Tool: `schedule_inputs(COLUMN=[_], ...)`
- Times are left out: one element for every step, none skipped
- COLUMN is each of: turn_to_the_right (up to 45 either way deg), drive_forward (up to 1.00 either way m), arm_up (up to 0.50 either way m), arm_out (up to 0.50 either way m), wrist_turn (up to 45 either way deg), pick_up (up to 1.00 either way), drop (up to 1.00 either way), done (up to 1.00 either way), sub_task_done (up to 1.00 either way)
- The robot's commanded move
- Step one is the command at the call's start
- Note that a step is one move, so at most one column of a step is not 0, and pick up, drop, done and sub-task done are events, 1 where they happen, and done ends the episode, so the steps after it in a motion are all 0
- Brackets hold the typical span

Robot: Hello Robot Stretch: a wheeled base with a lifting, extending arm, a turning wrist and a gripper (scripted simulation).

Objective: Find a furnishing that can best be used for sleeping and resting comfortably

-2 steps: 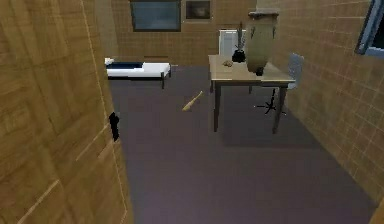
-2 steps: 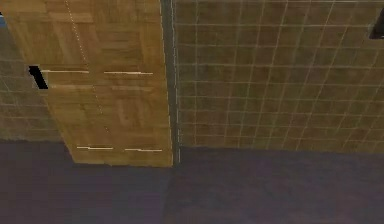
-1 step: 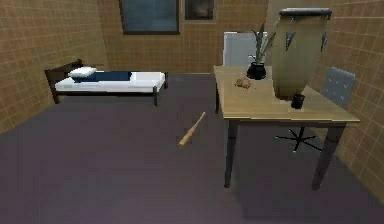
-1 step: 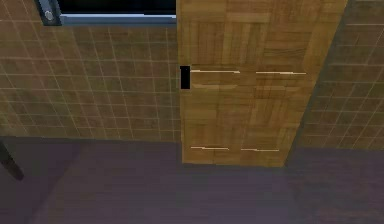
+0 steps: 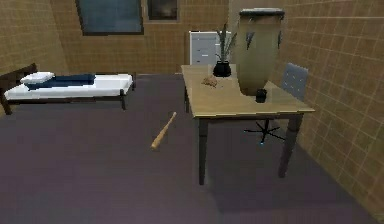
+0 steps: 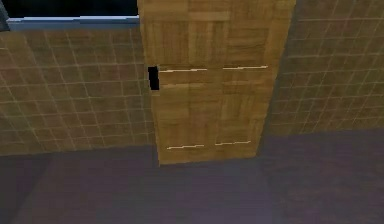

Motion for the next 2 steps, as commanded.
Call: schedule_inputs(turn_to_the_right=[0.0,-33.0], drive_forward=[0.35,0.00], arm_up=[0.00,0.00], arm_out=[0.00,0.00], wrist_turn=[0.0,0.0], pick_up=[0.00,0.00], drop=[0.00,0.00], done=[0.00,0.00], sub_task_done=[0.00,0.00])
